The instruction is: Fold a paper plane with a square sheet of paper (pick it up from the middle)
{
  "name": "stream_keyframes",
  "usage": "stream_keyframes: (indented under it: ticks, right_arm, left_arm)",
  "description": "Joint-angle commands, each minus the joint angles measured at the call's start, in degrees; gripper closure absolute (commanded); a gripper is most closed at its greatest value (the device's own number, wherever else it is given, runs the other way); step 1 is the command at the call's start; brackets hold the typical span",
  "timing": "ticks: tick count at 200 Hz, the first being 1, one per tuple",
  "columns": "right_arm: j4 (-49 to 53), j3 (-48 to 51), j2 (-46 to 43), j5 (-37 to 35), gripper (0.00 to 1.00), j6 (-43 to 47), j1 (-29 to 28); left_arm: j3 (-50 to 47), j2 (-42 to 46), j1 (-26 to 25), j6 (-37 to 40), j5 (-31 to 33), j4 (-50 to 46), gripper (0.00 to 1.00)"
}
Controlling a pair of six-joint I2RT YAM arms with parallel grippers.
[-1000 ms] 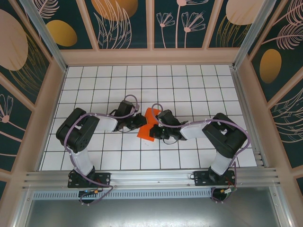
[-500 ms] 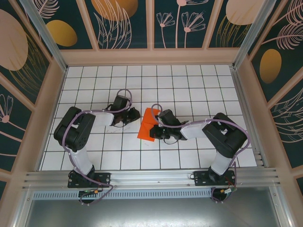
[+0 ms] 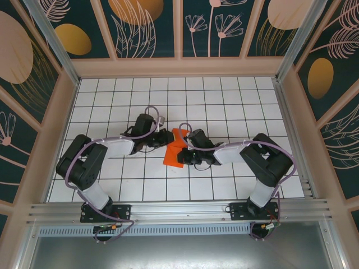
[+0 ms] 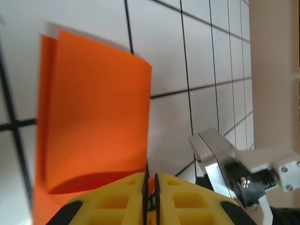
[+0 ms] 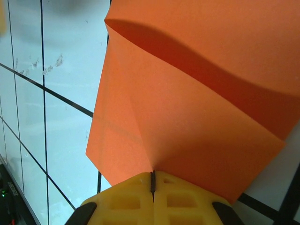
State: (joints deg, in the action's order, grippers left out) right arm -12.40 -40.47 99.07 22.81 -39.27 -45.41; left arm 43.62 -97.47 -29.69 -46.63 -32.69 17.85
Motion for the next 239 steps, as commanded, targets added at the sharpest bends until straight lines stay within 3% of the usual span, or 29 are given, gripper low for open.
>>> stream_keyframes:
  ticks: [1, 93, 151, 239]
  right_arm:
    - [11.5, 1.9, 2.9, -0.9, 1.00, 1.6, 0.5]
    - [8.1, -2.8, -2.7, 1.6, 0.93, -2.0, 0.6]
    - [6.4, -4.5, 2.4, 3.0, 0.92, -3.3, 0.5]
    - [6.7, 6.0, -5.2, 3.0, 0.90, -4.3, -1.6]
  left_arm:
    - [0.6, -3.9, -0.8, -0.6, -2.0, 2.7, 0.85]
    - [-0.7, -9.3, -0.9, 0.8, 4.6, 0.2, 0.88]
    - [-2.0, -9.5, -0.9, 0.6, 5.9, -0.1, 0.89]
    - [-2.2, -9.3, -1.0, -0.1, 10.0, -2.2, 0.93]
